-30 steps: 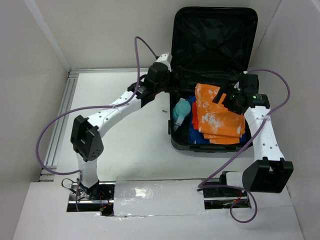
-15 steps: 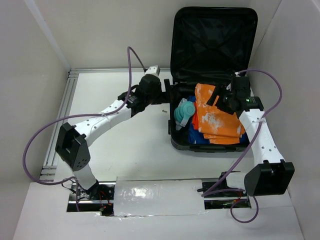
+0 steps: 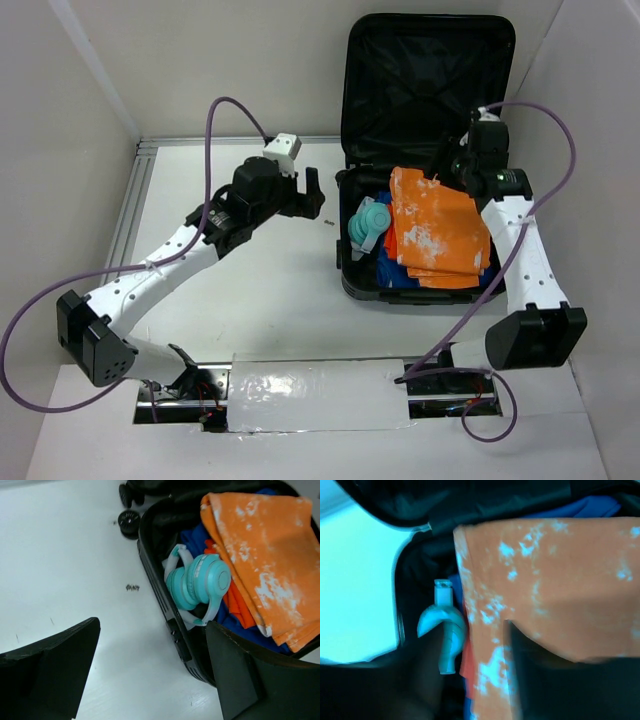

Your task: Pack the luggage

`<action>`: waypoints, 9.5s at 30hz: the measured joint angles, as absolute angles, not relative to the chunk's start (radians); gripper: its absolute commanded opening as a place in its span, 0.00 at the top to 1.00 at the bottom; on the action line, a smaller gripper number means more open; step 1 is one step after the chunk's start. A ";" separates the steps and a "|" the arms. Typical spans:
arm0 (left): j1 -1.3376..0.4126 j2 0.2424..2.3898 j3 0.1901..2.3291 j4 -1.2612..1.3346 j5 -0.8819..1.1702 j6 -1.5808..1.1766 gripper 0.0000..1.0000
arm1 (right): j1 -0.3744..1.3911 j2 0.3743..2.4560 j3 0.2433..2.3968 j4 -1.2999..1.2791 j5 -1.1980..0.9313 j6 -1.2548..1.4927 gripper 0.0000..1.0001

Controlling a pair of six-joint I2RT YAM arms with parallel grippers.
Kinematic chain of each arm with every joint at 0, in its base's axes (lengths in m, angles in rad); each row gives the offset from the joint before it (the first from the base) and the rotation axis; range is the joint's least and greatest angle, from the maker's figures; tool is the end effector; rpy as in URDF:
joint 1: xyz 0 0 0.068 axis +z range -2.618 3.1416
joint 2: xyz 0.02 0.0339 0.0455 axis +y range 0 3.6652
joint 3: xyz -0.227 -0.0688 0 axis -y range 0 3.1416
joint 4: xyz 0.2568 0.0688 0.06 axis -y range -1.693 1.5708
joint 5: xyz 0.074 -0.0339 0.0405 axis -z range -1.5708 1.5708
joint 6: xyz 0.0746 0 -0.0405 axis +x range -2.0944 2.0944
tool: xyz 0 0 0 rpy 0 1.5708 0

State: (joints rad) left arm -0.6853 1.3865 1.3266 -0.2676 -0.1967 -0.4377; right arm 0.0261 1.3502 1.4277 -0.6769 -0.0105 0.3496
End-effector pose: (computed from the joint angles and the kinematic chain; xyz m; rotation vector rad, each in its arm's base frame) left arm 0.3016 -0.2277 0.3338 0.1029 1.9308 -0.5746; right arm 0.3443 0.0098 0.3309 0.3450 2.1515 0.2260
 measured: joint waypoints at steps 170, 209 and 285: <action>-0.184 1.996 1.858 -0.075 0.327 -0.400 0.04 | 0.653 1.623 1.303 0.301 0.798 0.178 1.00; -0.451 2.224 2.165 -0.078 0.582 -0.474 0.03 | 1.480 1.478 1.317 -1.250 1.226 1.843 0.49; -0.322 2.180 1.978 -0.196 0.533 -0.292 0.03 | -0.160 0.920 1.283 -1.254 0.622 0.955 0.01</action>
State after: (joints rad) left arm -0.3218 2.1799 1.9781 -0.1963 0.5331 -0.2916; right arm -0.1604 0.9199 1.2831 -1.2545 0.6224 0.9546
